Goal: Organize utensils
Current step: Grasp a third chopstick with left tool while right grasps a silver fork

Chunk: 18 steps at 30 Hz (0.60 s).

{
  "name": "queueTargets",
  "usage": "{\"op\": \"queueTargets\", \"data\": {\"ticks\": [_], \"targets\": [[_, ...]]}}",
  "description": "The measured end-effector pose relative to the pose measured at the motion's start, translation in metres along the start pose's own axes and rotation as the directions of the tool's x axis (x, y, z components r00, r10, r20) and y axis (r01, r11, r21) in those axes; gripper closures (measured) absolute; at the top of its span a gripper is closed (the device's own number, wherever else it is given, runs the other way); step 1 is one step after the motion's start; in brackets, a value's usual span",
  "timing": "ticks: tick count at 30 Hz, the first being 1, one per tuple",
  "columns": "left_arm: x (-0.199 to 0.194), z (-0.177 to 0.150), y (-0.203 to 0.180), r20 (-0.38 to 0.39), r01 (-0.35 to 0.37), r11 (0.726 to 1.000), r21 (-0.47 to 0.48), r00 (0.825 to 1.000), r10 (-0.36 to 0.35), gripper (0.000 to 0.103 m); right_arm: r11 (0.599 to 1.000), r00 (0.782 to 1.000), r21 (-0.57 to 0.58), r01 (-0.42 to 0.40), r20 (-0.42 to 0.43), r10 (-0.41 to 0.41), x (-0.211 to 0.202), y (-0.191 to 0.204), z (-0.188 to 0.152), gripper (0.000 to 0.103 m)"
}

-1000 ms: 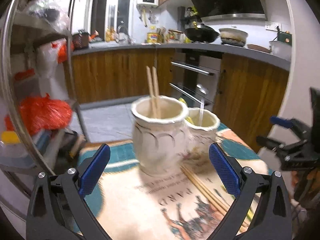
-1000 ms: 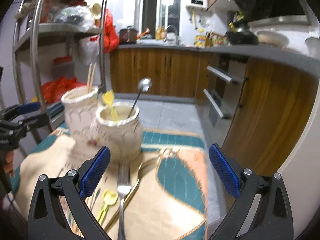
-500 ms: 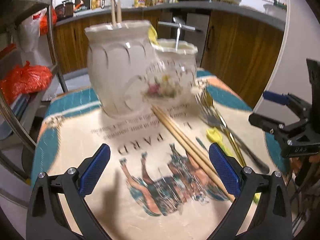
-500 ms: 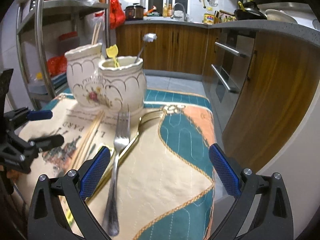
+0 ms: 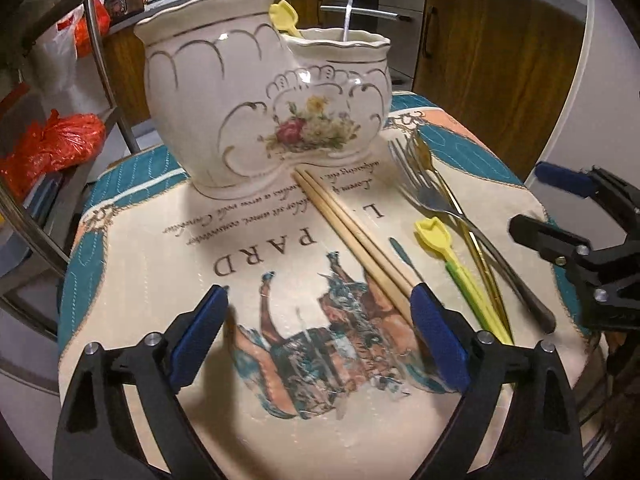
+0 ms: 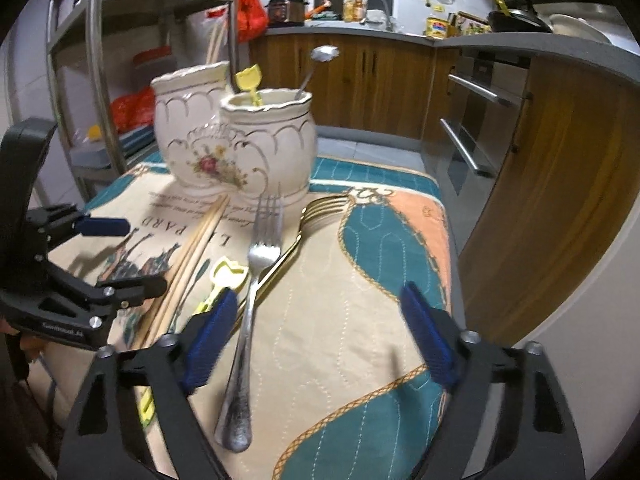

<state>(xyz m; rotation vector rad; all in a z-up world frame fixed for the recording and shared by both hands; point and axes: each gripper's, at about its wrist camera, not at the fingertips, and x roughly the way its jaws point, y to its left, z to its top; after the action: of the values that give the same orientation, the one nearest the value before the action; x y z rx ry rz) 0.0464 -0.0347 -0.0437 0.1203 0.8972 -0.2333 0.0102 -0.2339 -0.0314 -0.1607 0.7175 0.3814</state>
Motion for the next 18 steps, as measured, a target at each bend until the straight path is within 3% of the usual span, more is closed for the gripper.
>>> {"op": "queueTargets", "data": {"ticks": [4,9,11,13,15,18], "targets": [[-0.001,0.001,-0.007,-0.011,0.007,1.000,0.009,1.000,-0.007,0.034,0.999,0.998,-0.019,-0.050,-0.041,0.049,0.001,0.005,-0.005,0.045],[0.001,0.005,-0.015,-0.019,0.011,1.000,0.023,1.000,-0.011,0.048,0.994,0.989,-0.031,-0.106,-0.102,0.102,0.006,0.011,-0.010,0.065],[0.001,0.006,-0.017,-0.021,0.029,0.999,0.035,0.999,-0.028,0.059,0.991,0.985,-0.032,-0.131,-0.112,0.127,0.007,0.015,-0.011,0.071],[0.001,0.009,-0.017,-0.026,0.051,0.998,0.042,0.998,-0.050,0.078,0.989,0.983,-0.043,-0.141,-0.122,0.135,0.007,0.019,-0.011,0.075],[0.000,0.010,-0.016,-0.036,0.066,0.996,0.057,0.997,-0.064,0.090,0.987,0.979,-0.052,-0.152,-0.144,0.144,0.009,0.022,-0.011,0.084],[-0.001,0.009,-0.011,-0.044,0.073,0.995,0.075,0.997,-0.070,0.091,0.988,0.979,-0.055,-0.144,-0.150,0.134,0.009,0.023,-0.010,0.094]]}}
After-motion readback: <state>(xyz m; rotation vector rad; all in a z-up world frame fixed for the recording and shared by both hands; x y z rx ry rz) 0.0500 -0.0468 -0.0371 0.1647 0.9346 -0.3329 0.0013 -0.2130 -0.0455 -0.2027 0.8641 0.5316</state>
